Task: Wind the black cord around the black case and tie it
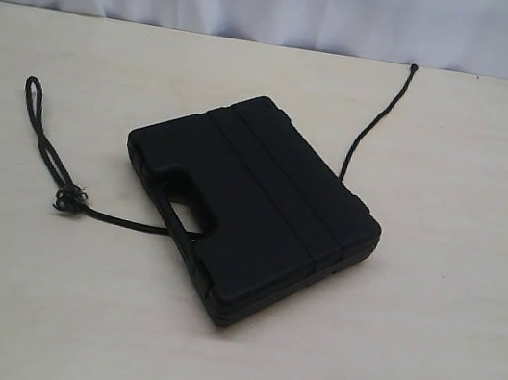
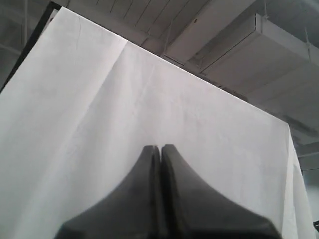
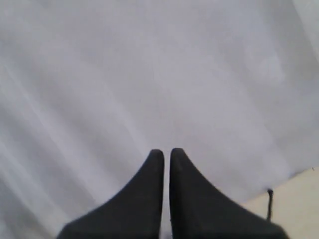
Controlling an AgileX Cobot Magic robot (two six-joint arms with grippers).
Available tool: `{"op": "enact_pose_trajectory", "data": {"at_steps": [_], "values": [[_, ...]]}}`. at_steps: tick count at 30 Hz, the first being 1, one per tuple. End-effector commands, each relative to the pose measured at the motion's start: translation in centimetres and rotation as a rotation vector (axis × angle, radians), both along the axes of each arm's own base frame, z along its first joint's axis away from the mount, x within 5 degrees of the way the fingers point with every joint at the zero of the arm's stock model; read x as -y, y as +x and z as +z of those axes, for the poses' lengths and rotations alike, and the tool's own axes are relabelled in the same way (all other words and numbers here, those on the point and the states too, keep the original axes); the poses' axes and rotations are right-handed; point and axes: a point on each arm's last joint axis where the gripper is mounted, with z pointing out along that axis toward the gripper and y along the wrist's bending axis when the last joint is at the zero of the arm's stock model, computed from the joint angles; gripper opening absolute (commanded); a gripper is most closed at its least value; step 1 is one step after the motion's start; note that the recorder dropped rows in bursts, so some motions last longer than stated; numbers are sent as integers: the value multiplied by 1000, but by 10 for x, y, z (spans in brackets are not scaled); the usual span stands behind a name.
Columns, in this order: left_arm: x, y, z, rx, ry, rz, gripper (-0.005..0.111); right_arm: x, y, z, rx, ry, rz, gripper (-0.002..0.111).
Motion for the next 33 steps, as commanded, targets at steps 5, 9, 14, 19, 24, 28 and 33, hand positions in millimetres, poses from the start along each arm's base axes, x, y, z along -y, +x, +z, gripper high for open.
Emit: {"op": "enact_pose_trajectory", "data": {"at_steps": [5,9,14,19,24,28,33], "values": [[15,93,48,-410,87,-80,0,-88,71,-27,-341,-761,549,5],[5,156,45,-985,150,89,0,-127,74,-47,-322,-954,738,5],[18,193,24,-1322,332,137,0,-136,89,-55,-441,-966,799,13],[54,215,-8,-1592,568,3,3,-141,96,-63,-494,-983,827,22],[81,230,-47,-1748,621,-93,25,-139,98,-68,-545,-996,803,25],[89,243,-79,-1879,444,-112,41,-134,101,-69,-573,-1017,752,25],[100,256,-115,-1953,336,-157,53,-132,101,-72,-608,-1026,739,25]]}}
